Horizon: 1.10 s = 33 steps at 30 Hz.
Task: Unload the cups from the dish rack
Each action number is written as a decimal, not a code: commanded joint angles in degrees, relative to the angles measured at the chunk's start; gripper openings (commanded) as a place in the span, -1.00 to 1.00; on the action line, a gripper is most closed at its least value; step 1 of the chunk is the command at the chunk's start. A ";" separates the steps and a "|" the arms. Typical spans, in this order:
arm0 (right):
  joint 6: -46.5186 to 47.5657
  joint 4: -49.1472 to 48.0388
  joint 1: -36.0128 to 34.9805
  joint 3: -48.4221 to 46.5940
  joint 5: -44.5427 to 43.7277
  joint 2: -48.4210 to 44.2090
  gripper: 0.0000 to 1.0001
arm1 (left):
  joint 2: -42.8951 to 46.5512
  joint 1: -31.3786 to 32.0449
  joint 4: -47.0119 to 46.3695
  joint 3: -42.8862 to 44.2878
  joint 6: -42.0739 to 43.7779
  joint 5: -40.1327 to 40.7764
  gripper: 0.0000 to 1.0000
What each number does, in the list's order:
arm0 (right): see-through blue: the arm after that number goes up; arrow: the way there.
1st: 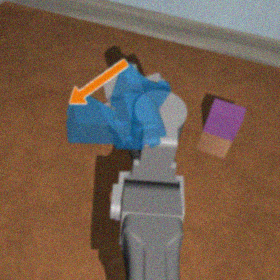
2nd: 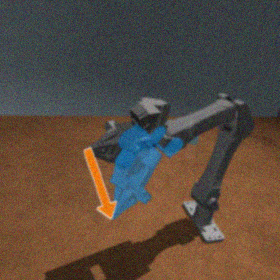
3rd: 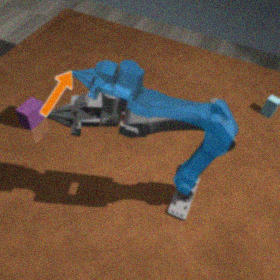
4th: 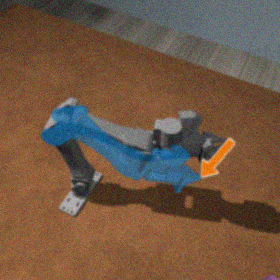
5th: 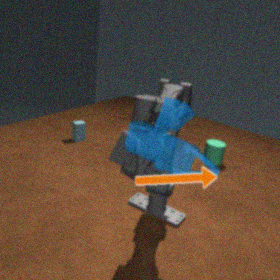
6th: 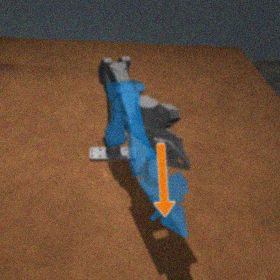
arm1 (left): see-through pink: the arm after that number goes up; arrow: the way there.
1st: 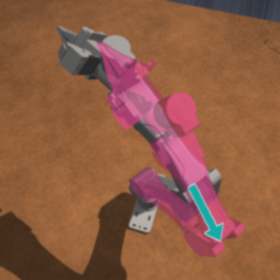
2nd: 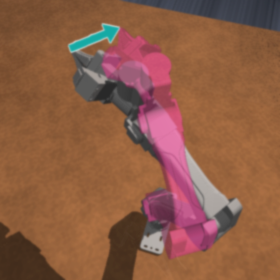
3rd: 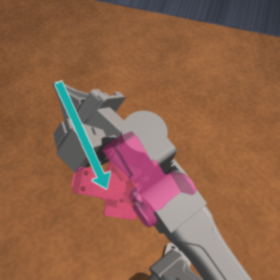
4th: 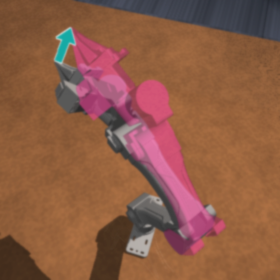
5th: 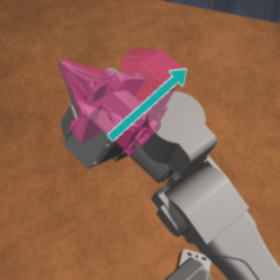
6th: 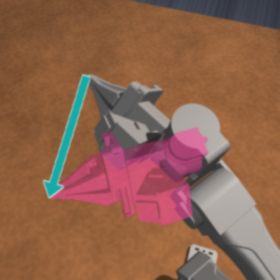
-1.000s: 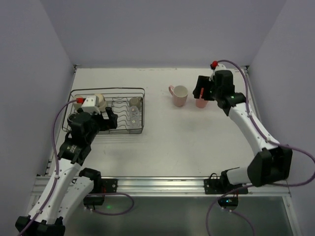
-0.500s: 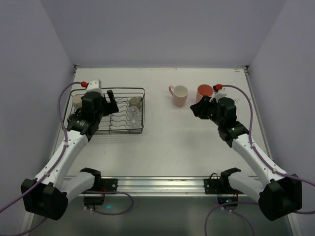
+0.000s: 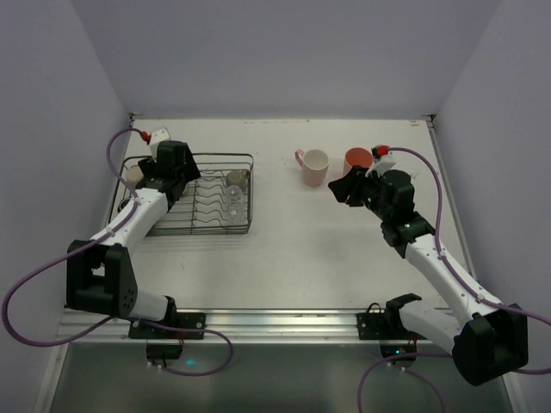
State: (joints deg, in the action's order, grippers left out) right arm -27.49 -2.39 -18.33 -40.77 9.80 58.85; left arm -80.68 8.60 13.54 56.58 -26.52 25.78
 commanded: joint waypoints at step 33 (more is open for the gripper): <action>-0.20 -4.46 -2.94 -0.36 4.61 2.23 0.18 | 3.41 -7.11 -14.42 -6.03 -3.18 -16.98 -0.42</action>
State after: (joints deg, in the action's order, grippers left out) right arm -27.62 -4.01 -20.60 -40.77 13.08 61.14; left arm -84.49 1.17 1.63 52.05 -26.65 12.53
